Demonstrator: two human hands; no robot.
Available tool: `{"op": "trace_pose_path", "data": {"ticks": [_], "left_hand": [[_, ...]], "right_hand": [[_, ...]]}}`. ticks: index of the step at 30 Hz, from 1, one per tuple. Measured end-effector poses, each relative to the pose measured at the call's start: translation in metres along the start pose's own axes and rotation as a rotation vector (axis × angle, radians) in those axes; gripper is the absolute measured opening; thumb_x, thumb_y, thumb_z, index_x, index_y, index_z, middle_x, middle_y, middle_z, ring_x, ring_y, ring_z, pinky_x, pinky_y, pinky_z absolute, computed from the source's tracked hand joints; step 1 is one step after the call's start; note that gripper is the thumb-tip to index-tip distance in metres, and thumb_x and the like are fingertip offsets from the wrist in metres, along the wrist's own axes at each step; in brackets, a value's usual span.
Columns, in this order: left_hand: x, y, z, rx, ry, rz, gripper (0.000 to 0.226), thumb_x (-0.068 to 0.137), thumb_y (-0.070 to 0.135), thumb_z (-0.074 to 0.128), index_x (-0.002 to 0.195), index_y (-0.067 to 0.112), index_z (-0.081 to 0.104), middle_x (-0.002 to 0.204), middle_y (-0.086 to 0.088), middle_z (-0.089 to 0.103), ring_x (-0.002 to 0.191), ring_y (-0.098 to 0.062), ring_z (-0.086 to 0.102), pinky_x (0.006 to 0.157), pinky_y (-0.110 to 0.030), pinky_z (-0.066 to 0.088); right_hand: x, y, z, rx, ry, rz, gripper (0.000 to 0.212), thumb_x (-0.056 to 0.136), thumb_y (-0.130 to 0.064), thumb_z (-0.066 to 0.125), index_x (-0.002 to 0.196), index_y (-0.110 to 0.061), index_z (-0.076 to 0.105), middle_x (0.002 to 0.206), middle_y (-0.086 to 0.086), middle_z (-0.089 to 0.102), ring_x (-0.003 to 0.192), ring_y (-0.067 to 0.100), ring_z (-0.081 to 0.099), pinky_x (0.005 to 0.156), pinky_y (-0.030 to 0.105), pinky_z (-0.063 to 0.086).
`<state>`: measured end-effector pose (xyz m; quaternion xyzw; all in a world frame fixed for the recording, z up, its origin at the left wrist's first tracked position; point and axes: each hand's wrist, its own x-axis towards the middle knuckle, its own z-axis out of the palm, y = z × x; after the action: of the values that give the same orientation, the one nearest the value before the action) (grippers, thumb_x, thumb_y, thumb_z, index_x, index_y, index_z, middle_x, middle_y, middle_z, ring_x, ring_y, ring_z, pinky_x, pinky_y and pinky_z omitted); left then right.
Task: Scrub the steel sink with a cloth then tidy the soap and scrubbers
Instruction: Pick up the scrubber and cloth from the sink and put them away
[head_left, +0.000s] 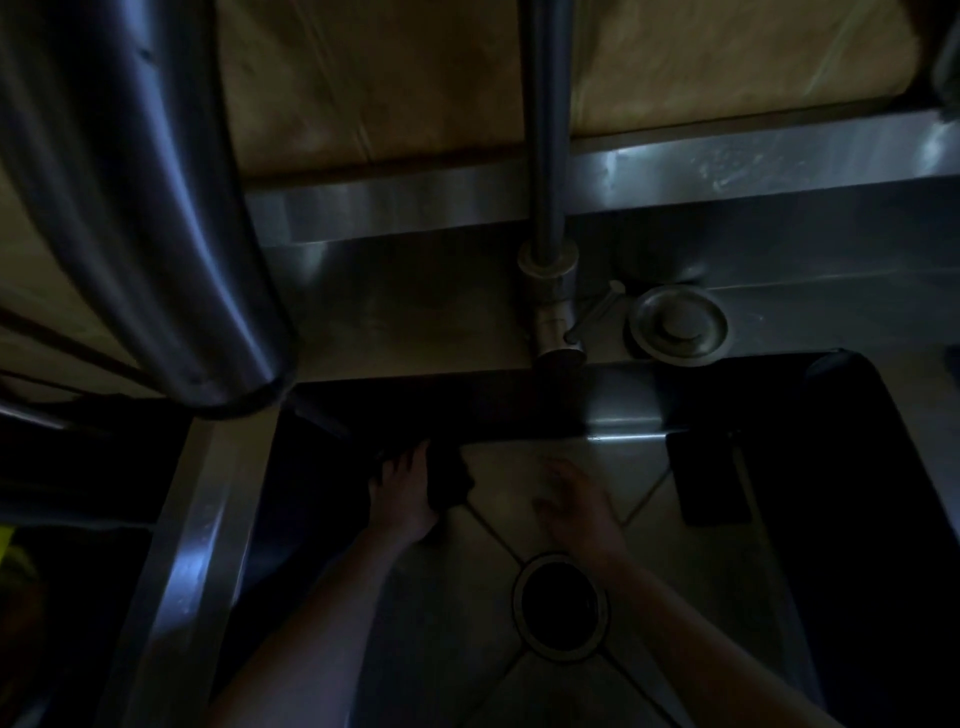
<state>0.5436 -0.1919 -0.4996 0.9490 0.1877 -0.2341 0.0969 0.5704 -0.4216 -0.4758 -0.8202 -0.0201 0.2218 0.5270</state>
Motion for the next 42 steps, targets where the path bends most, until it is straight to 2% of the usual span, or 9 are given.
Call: {"op": "trace_pose_path", "data": {"ticks": [4, 9, 13, 17, 23, 28, 32, 36, 42], "left_hand": [[-0.006, 0.002, 0.004, 0.141, 0.018, 0.008, 0.095, 0.073, 0.04, 0.067, 0.146, 0.014, 0.012, 0.15, -0.01, 0.025, 0.138, -0.033, 0.017, 0.105, -0.051, 0.025], [-0.022, 0.014, 0.009, 0.127, 0.029, 0.06, 0.081, 0.071, 0.041, 0.066, 0.138, 0.013, 0.03, 0.145, -0.008, 0.035, 0.136, -0.027, 0.027, 0.11, -0.051, 0.015], [-0.032, 0.041, 0.001, -0.077, 0.043, 0.094, 0.067, 0.068, 0.031, 0.067, 0.127, 0.016, 0.041, 0.132, -0.006, 0.048, 0.124, -0.027, 0.044, 0.105, -0.041, 0.033], [-0.038, 0.078, -0.009, -0.148, 0.049, 0.162, 0.078, 0.066, 0.029, 0.072, 0.134, 0.012, 0.037, 0.137, -0.011, 0.041, 0.126, -0.031, 0.038, 0.104, -0.037, 0.031], [-0.041, 0.12, -0.012, -0.103, 0.086, 0.253, 0.081, 0.067, 0.044, 0.069, 0.136, 0.02, 0.034, 0.135, -0.011, 0.043, 0.123, -0.031, 0.041, 0.104, -0.04, 0.028], [-0.043, 0.143, -0.008, -0.066, 0.062, 0.297, 0.082, 0.068, 0.043, 0.068, 0.138, 0.023, 0.032, 0.134, -0.009, 0.041, 0.12, -0.032, 0.044, 0.103, -0.04, 0.028], [-0.04, 0.148, -0.005, -0.042, 0.081, 0.304, 0.083, 0.067, 0.044, 0.069, 0.138, 0.025, 0.032, 0.131, -0.008, 0.042, 0.12, -0.031, 0.044, 0.1, -0.039, 0.031], [-0.039, 0.145, -0.004, -0.045, 0.08, 0.306, 0.082, 0.066, 0.045, 0.068, 0.137, 0.025, 0.032, 0.135, -0.006, 0.04, 0.122, -0.029, 0.043, 0.099, -0.039, 0.032], [-0.044, 0.134, -0.013, -0.077, 0.087, 0.29, 0.081, 0.065, 0.044, 0.068, 0.136, 0.026, 0.033, 0.131, -0.007, 0.042, 0.122, -0.029, 0.043, 0.1, -0.04, 0.032]], "right_hand": [[0.003, 0.001, 0.002, -0.013, -0.008, -0.022, 0.05, 0.077, 0.004, 0.069, 0.125, -0.002, 0.055, 0.127, 0.01, 0.055, 0.114, 0.015, 0.052, 0.097, 0.02, 0.04], [-0.002, 0.008, -0.009, 0.049, 0.001, 0.017, 0.05, 0.077, 0.011, 0.065, 0.125, 0.001, 0.053, 0.128, 0.016, 0.055, 0.118, 0.027, 0.054, 0.1, 0.033, 0.044], [-0.006, 0.019, -0.032, 0.0, -0.001, 0.079, 0.052, 0.082, 0.003, 0.064, 0.132, -0.006, 0.05, 0.132, 0.01, 0.053, 0.125, 0.025, 0.05, 0.106, 0.034, 0.04], [-0.013, 0.03, -0.057, -0.017, 0.16, 0.097, 0.049, 0.079, 0.004, 0.066, 0.126, -0.003, 0.056, 0.124, 0.013, 0.059, 0.116, 0.028, 0.057, 0.1, 0.028, 0.043], [-0.014, 0.04, -0.093, -0.294, 0.373, 0.074, 0.04, 0.077, -0.011, 0.063, 0.116, -0.013, 0.063, 0.119, 0.009, 0.063, 0.109, 0.028, 0.059, 0.093, 0.035, 0.047], [-0.009, 0.06, -0.109, -0.352, 0.348, 0.153, 0.056, 0.077, -0.01, 0.061, 0.131, -0.019, 0.05, 0.143, 0.007, 0.042, 0.132, 0.026, 0.039, 0.108, 0.034, 0.035], [0.002, 0.069, -0.111, -0.468, 0.347, 0.257, 0.064, 0.079, -0.018, 0.061, 0.138, -0.026, 0.039, 0.153, 0.008, 0.024, 0.137, 0.032, 0.028, 0.112, 0.04, 0.031], [0.01, 0.076, -0.109, -0.526, 0.321, 0.332, 0.071, 0.08, -0.02, 0.061, 0.143, -0.023, 0.029, 0.15, 0.014, 0.025, 0.135, 0.037, 0.029, 0.11, 0.043, 0.033], [0.01, 0.064, -0.109, -0.473, 0.344, 0.356, 0.066, 0.074, -0.02, 0.063, 0.135, -0.02, 0.038, 0.145, 0.015, 0.033, 0.128, 0.039, 0.035, 0.104, 0.04, 0.036]]}}
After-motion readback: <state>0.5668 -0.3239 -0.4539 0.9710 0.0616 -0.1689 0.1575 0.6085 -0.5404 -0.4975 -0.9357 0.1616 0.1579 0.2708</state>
